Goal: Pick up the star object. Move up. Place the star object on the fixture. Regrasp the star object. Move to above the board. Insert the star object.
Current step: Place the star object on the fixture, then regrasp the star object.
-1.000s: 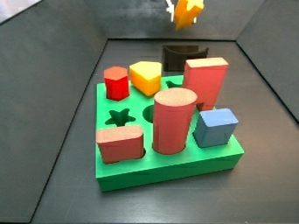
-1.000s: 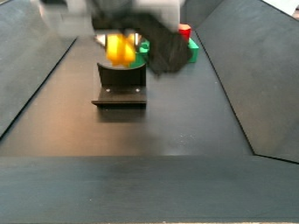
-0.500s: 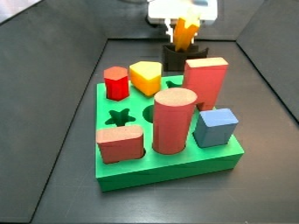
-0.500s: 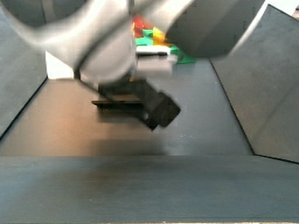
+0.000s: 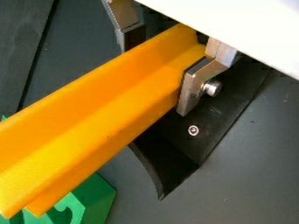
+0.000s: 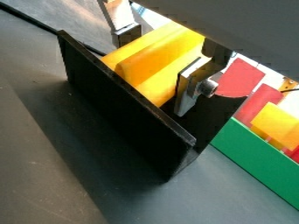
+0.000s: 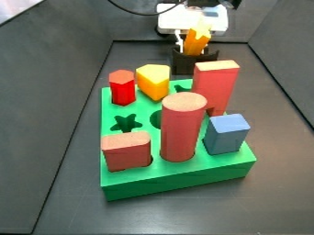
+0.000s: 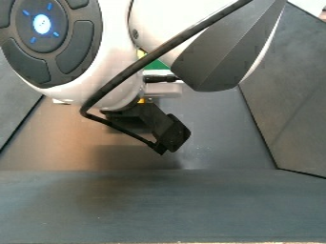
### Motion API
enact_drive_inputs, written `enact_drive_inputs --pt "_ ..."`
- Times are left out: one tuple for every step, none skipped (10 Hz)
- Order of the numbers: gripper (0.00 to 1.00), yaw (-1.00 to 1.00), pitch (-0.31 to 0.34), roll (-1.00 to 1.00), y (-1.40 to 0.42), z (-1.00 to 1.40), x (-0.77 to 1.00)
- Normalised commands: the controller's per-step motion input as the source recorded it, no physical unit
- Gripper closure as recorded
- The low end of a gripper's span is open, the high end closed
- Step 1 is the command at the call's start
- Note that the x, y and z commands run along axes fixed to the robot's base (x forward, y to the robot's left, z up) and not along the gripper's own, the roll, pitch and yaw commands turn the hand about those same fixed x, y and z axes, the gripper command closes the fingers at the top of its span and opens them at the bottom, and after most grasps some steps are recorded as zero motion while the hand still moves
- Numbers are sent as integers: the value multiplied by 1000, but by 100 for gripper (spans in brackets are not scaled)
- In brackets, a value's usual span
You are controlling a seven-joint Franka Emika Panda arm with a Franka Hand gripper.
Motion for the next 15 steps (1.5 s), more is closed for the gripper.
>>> enact_drive_inputs --pt "100 0 0 0 -500 -167 0" --pt "0 0 0 0 0 0 0" --pt "0 14 -10 -17 0 1000 0" --pt "0 20 -7 -9 3 1000 -7" --pt "0 27 8 11 -3 1000 -24" --pt "0 30 15 36 -8 1000 -30" --pt "0 26 32 50 -7 1000 -39" --pt "0 21 46 53 -5 893 -40" --pt "0 12 63 54 -4 659 -33" --pt "0 0 71 48 2 479 -31" --pt "0 -11 78 47 4 299 -27" --pt "0 13 62 1000 -1000 894 18" --pt "0 12 58 1000 -1000 842 19" --pt "0 11 50 1000 -1000 820 -9" --pt "0 10 44 1000 -1000 797 -28"
